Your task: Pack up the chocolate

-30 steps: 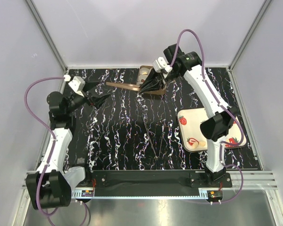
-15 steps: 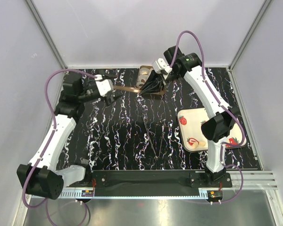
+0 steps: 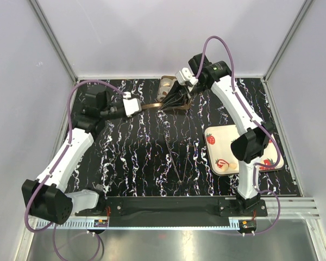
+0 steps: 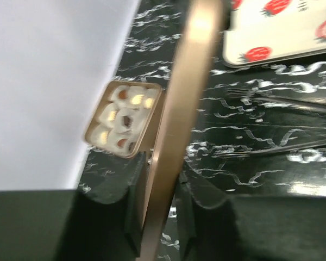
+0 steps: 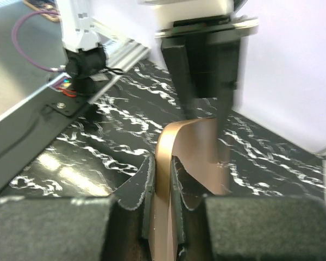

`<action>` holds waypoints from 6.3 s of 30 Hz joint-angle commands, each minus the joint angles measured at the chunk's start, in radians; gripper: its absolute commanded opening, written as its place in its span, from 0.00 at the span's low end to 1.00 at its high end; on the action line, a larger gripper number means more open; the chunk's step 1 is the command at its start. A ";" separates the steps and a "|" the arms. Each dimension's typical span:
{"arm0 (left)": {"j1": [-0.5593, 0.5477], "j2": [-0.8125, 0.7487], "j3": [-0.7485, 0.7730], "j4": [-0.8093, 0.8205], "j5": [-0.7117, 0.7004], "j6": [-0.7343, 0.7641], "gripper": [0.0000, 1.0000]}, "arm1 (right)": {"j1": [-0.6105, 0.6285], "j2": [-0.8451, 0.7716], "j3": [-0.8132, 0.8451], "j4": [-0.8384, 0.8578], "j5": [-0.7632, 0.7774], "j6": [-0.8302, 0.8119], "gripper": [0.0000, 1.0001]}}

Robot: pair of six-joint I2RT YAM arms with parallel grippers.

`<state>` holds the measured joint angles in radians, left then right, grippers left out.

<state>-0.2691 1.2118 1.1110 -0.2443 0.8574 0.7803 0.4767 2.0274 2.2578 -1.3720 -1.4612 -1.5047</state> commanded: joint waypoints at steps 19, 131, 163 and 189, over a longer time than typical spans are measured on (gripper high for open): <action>-0.009 -0.217 -0.120 0.120 0.009 -0.384 0.00 | -0.153 0.164 0.290 -0.098 -0.202 0.195 1.00; 0.067 1.134 0.639 0.671 -0.347 -1.514 0.62 | -0.386 0.778 0.163 1.821 0.493 2.761 0.00; 0.054 1.167 0.662 0.652 -0.350 -1.521 0.60 | -0.402 0.815 0.149 1.792 0.443 2.824 0.01; 0.042 1.146 0.661 0.550 -0.402 -1.417 0.59 | -0.394 0.826 0.134 1.785 0.432 2.855 0.15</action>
<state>-0.2234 2.3741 1.7351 0.2859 0.4847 -0.6746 0.0807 2.8647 2.3840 0.4118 -1.0138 1.3521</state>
